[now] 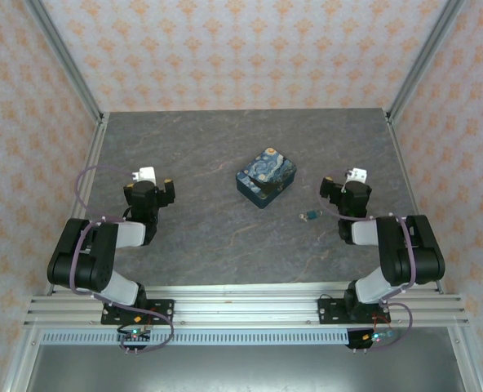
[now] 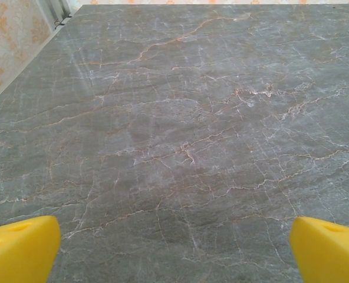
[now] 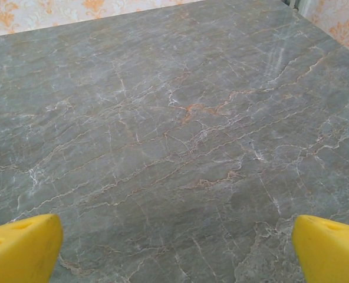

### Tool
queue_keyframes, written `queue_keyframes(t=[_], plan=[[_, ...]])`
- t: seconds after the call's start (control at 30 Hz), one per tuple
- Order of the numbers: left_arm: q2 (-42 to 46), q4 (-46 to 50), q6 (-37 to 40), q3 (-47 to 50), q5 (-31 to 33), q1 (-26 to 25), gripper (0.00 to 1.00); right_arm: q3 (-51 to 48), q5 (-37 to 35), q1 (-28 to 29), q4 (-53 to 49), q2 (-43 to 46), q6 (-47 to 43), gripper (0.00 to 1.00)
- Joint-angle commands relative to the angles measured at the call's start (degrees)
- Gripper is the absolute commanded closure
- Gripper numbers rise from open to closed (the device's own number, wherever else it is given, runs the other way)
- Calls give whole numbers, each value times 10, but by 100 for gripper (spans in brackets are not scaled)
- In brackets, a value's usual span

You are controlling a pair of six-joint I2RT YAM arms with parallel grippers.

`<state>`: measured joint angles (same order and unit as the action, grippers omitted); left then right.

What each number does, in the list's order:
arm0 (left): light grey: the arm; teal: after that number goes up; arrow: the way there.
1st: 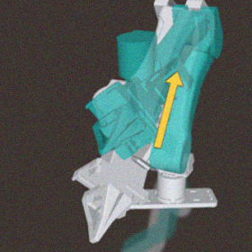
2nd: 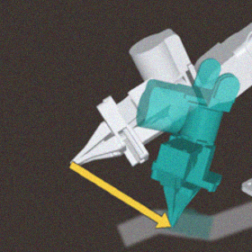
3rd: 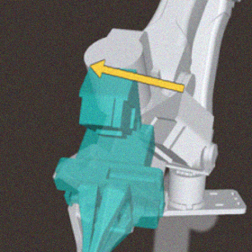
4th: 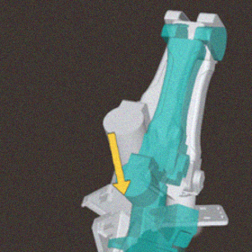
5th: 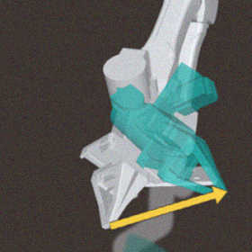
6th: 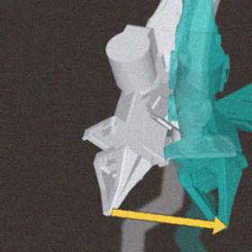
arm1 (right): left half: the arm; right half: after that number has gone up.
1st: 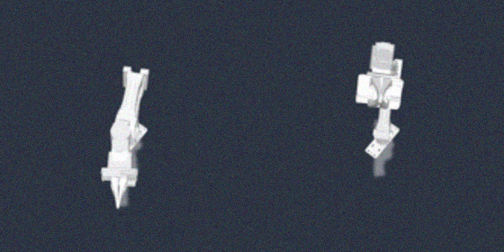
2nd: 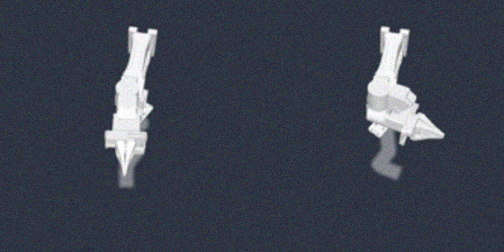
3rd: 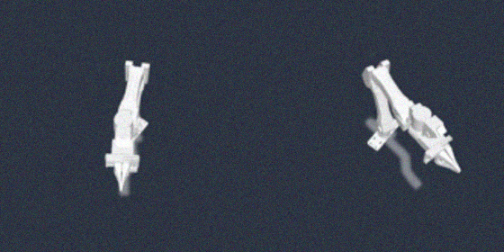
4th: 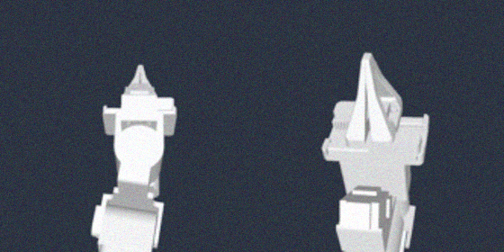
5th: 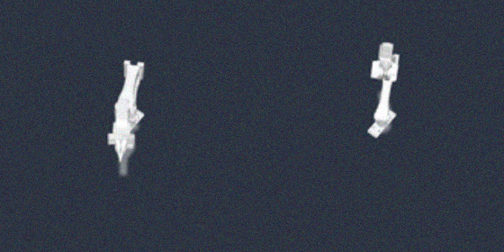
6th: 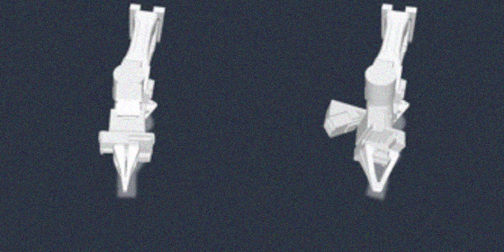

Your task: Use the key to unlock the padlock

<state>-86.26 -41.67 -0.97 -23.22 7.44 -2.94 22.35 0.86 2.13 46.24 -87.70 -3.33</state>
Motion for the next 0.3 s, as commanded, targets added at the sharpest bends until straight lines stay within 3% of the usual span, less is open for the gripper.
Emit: queue_keyframes(t=[0.0, 0.27], plan=[[2, -7, 9, -15, -5, 2, 0, 14, -10, -2, -4, -2, -6, 1], [2, -9, 11, -14, -5, 2, 0, 10, 15, -19, -4, 4, 5, 1]])
